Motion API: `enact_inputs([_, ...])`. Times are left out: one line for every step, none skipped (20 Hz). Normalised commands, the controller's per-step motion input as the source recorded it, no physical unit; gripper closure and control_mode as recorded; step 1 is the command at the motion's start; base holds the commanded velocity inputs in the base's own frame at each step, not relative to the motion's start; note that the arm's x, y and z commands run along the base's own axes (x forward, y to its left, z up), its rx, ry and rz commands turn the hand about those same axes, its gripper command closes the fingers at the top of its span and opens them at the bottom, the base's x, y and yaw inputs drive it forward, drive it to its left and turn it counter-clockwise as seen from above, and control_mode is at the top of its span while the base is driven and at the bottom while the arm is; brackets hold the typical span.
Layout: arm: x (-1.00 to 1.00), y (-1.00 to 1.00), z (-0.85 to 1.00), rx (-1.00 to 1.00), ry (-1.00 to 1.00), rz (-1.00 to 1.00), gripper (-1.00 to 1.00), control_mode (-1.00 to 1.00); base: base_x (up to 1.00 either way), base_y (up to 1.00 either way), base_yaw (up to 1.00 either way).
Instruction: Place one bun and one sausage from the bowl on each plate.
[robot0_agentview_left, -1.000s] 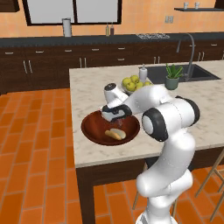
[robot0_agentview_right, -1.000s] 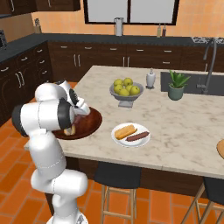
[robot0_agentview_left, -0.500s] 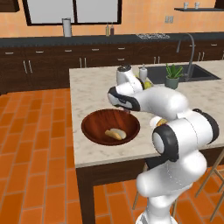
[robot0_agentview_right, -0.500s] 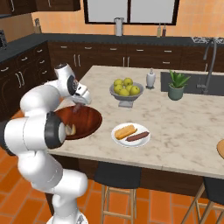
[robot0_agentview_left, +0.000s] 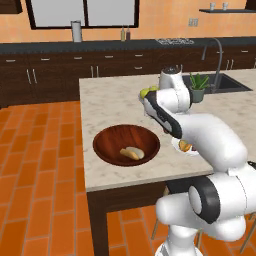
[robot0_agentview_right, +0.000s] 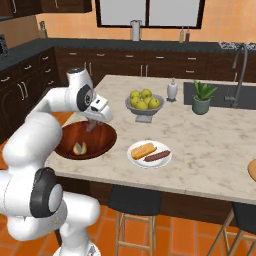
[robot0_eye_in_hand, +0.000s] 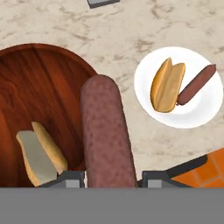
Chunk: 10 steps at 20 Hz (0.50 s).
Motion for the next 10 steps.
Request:
enact_inputs([-1.00,-0.34,0.20,0.07,-0.01,0.00,1.00,-1.00,0.00,0.00,0.00])
enact_inputs([-1.00,-0.19,0.21,0.04,0.00,0.00,1.00,-1.00,0.00,0.00,0.00])
enact_inputs([-1.00,-0.10,0.22,0.03,0.00,0.00,1.00,-1.00,0.00,0.00,0.00])
enact_inputs([-1.00,0.00,0.01,0.00,0.00,0.00,1.00,-1.00,0.00,0.00,0.00])
enact_inputs([-0.89,0.00,0.00,0.00,0.00,0.00,1.00,-1.00,0.00,0.00,0.00])
enact_inputs([-0.54,-0.09,0.00,0.00,0.00,0.00,1.00,-1.00,0.00,0.00,0.00])
enact_inputs([-0.01,-0.01,-0.01,0.00,0.00,0.00,1.00,-1.00,0.00,0.00,0.00])
enact_inputs([0.00,0.00,0.00,0.00,0.00,0.00,1.00,1.00,0.00,-0.41,-0.02])
enact_inputs([0.00,0.00,0.00,0.00,0.00,0.00,1.00,1.00,0.00,-0.86,-0.02])
enact_inputs([0.00,0.00,0.00,0.00,0.00,0.00,1.00,1.00,0.00,-1.00,-0.03])
